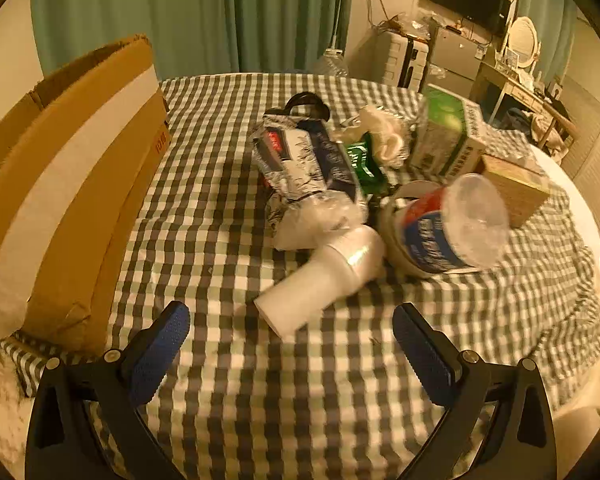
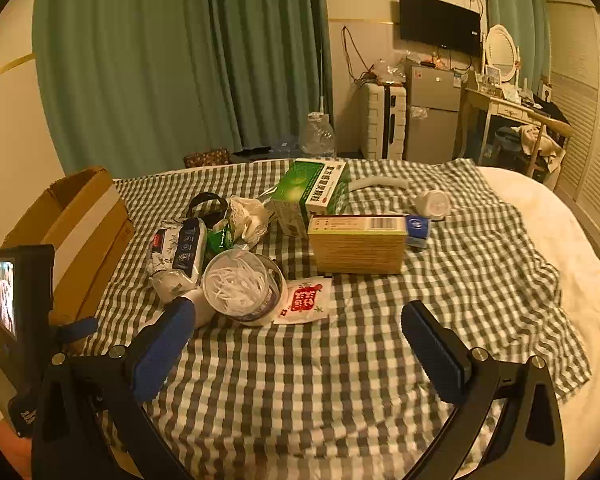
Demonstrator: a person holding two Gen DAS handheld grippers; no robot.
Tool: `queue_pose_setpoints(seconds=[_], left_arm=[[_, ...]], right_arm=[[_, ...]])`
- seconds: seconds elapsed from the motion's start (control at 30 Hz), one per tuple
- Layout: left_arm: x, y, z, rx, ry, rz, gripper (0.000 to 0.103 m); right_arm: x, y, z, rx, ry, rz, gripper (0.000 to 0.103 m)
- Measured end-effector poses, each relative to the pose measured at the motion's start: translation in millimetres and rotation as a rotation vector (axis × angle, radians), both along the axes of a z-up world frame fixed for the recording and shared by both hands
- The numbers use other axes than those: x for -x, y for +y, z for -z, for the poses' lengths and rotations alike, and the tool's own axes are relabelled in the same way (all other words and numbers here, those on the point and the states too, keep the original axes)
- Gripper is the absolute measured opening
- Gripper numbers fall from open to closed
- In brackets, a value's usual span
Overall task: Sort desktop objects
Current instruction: 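Grasp the white paper cup stack with the left gripper while the right grasps the tape roll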
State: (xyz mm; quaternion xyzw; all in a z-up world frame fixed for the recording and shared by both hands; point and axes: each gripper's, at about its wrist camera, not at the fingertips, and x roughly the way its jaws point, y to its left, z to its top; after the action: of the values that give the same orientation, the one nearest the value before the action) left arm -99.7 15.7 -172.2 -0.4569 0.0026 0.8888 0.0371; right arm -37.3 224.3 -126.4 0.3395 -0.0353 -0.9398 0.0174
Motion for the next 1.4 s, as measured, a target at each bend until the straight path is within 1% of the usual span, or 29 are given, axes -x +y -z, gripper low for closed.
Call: queue_pose_setpoints(seconds=[0.1, 0.2, 0.37, 0.43, 0.5, 0.53, 0.63, 0.73, 0.8, 0.87, 0.97, 1.1, 1.17, 1.2, 1.23, 1.27, 1.3, 1.33, 1.37, 1.4], left_arm=[[4.1, 0.1, 9.0, 0.017, 0.002, 0.013, 0.103], [8.8, -0.5, 20.0, -0.007, -0.029, 0.036, 0.103], [15.6, -0.3, 26.4, -0.025, -0.027, 0.055, 0.103], [18.7, 0.6, 27.8, -0.004, -0.012, 0.059, 0.103], [25.6, 3.1, 29.9, 0.041, 0.014, 0.075, 0.103], [28.2, 4.2, 30.7, 0.051, 0.021, 0.082, 0.103], [36.1, 6.1, 35.0, 0.041, 0.03, 0.121, 0.103], [35.9, 6.2, 41.0, 0.032, 0.017, 0.137, 0.103], [34.4, 9.5, 44.9, 0.054, 0.015, 0.156, 0.103], [35.5, 10.0, 50.3, 0.066, -0.005, 0.162, 0.103], [33.8, 7.0, 52.6, 0.067, -0.001, 0.148, 0.103], [32.3, 3.7, 55.7, 0.078, 0.007, 0.15, 0.102], [34.2, 0.4, 56.4, 0.08, 0.005, 0.14, 0.097], [33.4, 0.3, 57.2, 0.076, -0.004, 0.141, 0.093], [33.6, -1.5, 58.8, 0.057, -0.027, 0.149, 0.088], [37.1, 3.6, 59.3, 0.051, -0.029, 0.151, 0.087], [36.2, 3.1, 59.9, 0.048, -0.029, 0.155, 0.082], [35.6, 3.8, 59.8, 0.045, -0.031, 0.169, 0.075], [34.8, 4.6, 59.5, 0.045, -0.029, 0.179, 0.072], [32.2, 5.2, 59.5, 0.047, -0.024, 0.189, 0.063]], right_arm=[[10.5, -4.8, 6.7, -0.006, -0.014, -0.014, 0.103], [22.0, -11.7, 13.8, -0.008, -0.026, -0.032, 0.103], [41.8, -23.8, 25.8, -0.033, -0.046, -0.059, 0.103], [49.8, -27.4, 31.5, -0.041, -0.058, -0.068, 0.103], [57.1, -29.0, 37.3, -0.024, -0.068, -0.074, 0.103], [59.5, -29.5, 38.8, -0.019, -0.074, -0.078, 0.103], [68.7, -33.3, 45.2, -0.02, -0.088, -0.089, 0.103], [76.4, -34.9, 51.1, -0.021, -0.107, -0.094, 0.102], [82.7, -34.9, 56.6, -0.008, -0.12, -0.092, 0.102], [88.2, -35.5, 62.1, -0.003, -0.138, -0.087, 0.099], [93.3, -35.5, 69.8, 0.01, -0.172, -0.092, 0.098], [98.1, -39.1, 75.4, -0.002, -0.185, -0.114, 0.09], [99.8, -38.3, 76.2, 0.009, -0.188, -0.115, 0.088], [100.9, -37.9, 77.5, 0.018, -0.192, -0.115, 0.087], [102.0, -38.1, 78.4, 0.021, -0.196, -0.117, 0.086], [102.8, -38.4, 79.6, 0.022, -0.2, -0.119, 0.085], [103.0, -39.0, 80.6, 0.025, -0.202, -0.125, 0.084], [103.2, -40.4, 80.6, 0.026, -0.201, -0.129, 0.08], [103.4, -41.3, 80.7, 0.028, -0.201, -0.134, 0.077], [103.7, -42.8, 80.8, 0.029, -0.202, -0.141, 0.071]])
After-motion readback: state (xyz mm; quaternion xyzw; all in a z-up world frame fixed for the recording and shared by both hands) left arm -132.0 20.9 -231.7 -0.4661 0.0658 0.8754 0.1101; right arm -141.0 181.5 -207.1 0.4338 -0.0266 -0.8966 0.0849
